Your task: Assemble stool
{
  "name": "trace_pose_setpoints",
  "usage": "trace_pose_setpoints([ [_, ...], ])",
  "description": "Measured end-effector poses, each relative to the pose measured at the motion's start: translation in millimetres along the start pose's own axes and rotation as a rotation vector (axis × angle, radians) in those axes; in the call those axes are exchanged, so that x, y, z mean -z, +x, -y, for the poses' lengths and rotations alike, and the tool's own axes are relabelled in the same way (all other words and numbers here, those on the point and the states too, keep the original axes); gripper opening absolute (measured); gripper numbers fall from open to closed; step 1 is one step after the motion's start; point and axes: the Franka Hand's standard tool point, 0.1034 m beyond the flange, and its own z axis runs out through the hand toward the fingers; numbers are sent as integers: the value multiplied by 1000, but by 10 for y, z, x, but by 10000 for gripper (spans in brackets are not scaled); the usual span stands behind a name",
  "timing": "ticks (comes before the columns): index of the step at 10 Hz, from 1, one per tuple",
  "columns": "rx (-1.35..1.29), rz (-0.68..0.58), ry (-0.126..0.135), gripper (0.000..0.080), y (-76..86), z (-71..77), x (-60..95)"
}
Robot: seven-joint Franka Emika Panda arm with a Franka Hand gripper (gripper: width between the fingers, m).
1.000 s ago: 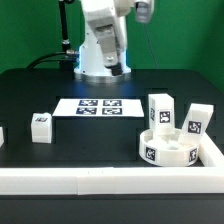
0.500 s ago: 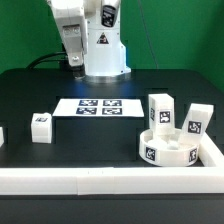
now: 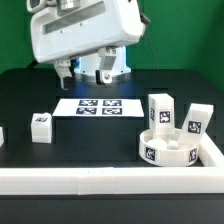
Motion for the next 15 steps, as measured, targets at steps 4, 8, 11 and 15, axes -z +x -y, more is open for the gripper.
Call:
trace_pose_setpoints([
  [4,364,-1,-11,649,18,-26,-9],
  [8,876,-35,-86,649,217,-581,-85],
  [11,896,-24,-82,649,180,-519,-98],
  [15,835,133,-86,649,44,-802,-262],
])
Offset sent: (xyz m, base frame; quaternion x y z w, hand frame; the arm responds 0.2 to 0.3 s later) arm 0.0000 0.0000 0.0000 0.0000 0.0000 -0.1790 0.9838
